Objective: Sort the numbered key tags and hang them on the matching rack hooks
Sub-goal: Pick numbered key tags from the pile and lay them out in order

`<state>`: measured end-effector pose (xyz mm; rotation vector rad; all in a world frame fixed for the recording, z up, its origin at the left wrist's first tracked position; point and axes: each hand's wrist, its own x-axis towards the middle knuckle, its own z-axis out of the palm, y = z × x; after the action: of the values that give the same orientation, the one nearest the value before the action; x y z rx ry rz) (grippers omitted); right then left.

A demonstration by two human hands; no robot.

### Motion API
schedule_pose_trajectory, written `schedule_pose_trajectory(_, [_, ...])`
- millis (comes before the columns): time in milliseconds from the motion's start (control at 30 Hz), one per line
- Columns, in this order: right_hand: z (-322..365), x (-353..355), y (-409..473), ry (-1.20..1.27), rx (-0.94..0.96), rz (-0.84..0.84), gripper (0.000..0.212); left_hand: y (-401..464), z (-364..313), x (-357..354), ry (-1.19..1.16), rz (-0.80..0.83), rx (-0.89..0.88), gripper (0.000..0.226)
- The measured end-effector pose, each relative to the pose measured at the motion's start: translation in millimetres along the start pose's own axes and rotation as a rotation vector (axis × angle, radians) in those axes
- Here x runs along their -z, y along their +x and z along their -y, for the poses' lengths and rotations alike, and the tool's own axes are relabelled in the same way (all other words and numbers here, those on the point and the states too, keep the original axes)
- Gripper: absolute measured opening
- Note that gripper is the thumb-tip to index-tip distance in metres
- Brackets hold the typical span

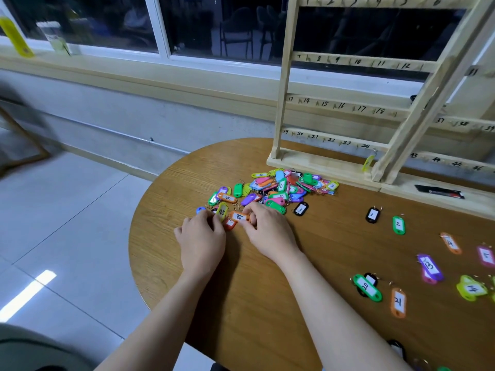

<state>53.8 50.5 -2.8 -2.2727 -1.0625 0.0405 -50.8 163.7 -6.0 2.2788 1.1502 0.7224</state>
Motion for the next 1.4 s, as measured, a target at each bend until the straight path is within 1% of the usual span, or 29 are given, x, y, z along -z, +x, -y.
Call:
schedule_pose_trajectory(133, [0, -2, 0, -0.007, -0.031, -0.033, 0.007, 0, 0, -1, 0.024, -0.001, -0.002, 0.021])
schedule_pose_trajectory(300, [-1, -3, 1, 0.036, -0.079, -0.077, 0.013, 0, 1, -2, 0.031, 0.002, -0.029, 0.021])
schedule_pose_trajectory(500, [4, 2, -1, 0.080, -0.140, -0.144, 0.024, -3, 0, -2, 0.096, 0.000, -0.155, 0.019])
schedule_pose_trajectory(567, [8, 5, -5, 0.142, -0.194, -0.150, 0.026, -5, -1, 0, 0.106, -0.006, -0.186, 0.018])
schedule_pose_trajectory(633, [10, 12, -11, 0.206, -0.248, -0.129, 0.027, -6, -2, 1, 0.097, -0.002, -0.218, 0.016])
schedule_pose_trajectory(700, [8, 22, -19, 0.197, -0.239, -0.101, 0.025, -6, -3, 2, 0.087, 0.006, -0.249, 0.014])
schedule_pose_trajectory(833, [-4, 53, -38, 0.210, -0.273, -0.143, 0.021, -7, -3, 3, 0.070, 0.016, -0.278, 0.012])
schedule_pose_trajectory(900, [-11, 72, -52, 0.218, -0.286, -0.197, 0.020, -10, -3, 7, 0.028, 0.024, -0.324, 0.010])
schedule_pose_trajectory(1000, [-20, 99, -81, 0.233, -0.304, -0.280, 0.015, -14, -1, 11, -0.088, 0.070, -0.456, 0.004])
schedule_pose_trajectory(1067, [-30, 115, -104, 0.260, -0.335, -0.318, 0.017, -21, -3, 14, -0.167, 0.113, -0.527, 0.005])
schedule_pose_trajectory(1167, [-43, 141, -145, 0.272, -0.371, -0.388, 0.024, -43, -20, 21, -0.316, 0.149, -0.514, 0.009])
schedule_pose_trajectory(1233, [-51, 160, -178, 0.261, -0.398, -0.442, 0.020, -63, -45, 31, -0.463, 0.165, -0.464, 0.011])
schedule_pose_trajectory(1300, [-58, 176, -212, 0.244, -0.454, -0.532, 0.020, -86, -75, 44, -0.585, 0.227, -0.471, 0.014])
schedule_pose_trajectory(1400, [-70, 193, -267, 0.250, -0.573, -0.661, 0.028, -127, -114, 57, -0.639, 0.376, -0.549, 0.017])
